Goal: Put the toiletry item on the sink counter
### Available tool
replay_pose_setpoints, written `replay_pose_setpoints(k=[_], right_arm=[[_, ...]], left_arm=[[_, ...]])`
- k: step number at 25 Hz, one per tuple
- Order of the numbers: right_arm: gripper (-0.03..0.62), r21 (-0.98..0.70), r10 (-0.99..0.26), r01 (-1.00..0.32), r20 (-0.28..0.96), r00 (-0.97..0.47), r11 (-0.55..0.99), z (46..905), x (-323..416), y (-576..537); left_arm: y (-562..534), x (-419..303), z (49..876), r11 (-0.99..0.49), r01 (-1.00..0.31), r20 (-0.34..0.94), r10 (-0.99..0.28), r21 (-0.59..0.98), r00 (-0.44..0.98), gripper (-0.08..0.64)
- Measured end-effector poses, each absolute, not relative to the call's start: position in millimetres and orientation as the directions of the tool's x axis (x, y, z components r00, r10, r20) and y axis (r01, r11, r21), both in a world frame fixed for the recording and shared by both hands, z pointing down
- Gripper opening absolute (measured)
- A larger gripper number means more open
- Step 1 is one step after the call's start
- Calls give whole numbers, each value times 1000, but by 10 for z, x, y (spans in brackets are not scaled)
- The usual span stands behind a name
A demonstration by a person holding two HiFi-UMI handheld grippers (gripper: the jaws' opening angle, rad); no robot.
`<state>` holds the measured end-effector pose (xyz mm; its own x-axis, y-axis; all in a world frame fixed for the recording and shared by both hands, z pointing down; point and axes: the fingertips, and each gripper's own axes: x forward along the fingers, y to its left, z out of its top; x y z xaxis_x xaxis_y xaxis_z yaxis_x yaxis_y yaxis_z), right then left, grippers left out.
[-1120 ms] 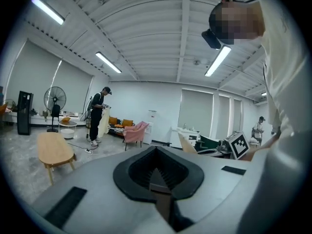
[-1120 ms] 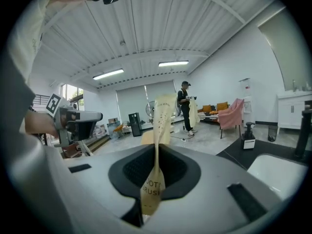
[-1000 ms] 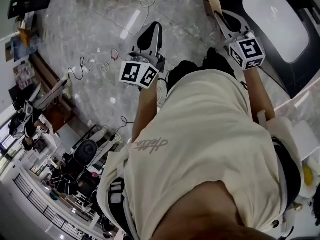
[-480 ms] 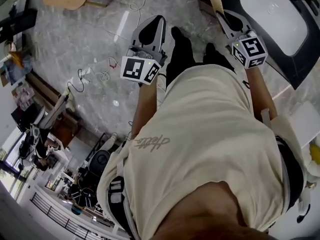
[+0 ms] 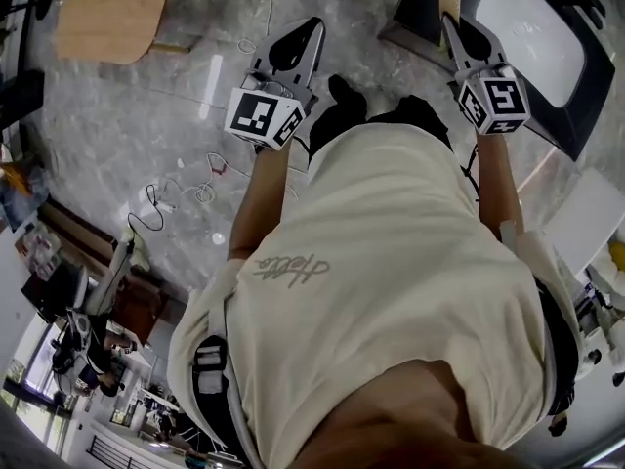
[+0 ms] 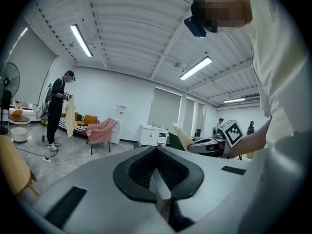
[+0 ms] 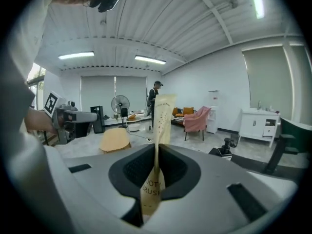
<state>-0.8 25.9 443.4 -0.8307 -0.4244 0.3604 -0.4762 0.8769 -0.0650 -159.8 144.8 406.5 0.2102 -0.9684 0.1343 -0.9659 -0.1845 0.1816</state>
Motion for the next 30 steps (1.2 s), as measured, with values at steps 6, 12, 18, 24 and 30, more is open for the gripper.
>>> replay_pose_setpoints(k=[6,12,18,24,30], right_arm=[[21,-60,-508,-577,407,-759,815,4366,52,117],[21,-89,-543,-627,417,-729,774,4570,73,-252],[21,-203,-595,-685,364,-716,700,4774,307,-635],[21,-272,-615,-696,328,-717,665,4710,389,-1169],[21,-300,-574,-687,386,-722,662,4981,410,-1489]], left_arm=[[1085,-1754,4018,-276,-942,126,-945,191,303,3],[647,-1605,4335,-346,-907,163,-907,241,389,3],[134,-1353,4247,-421,-890,199,-870,176,451,3],[-618,-1286,3979,-468,-862,191,-844,194,501,3],[-1257,-1282,3987,-473,-857,195,-838,203,509,3]])
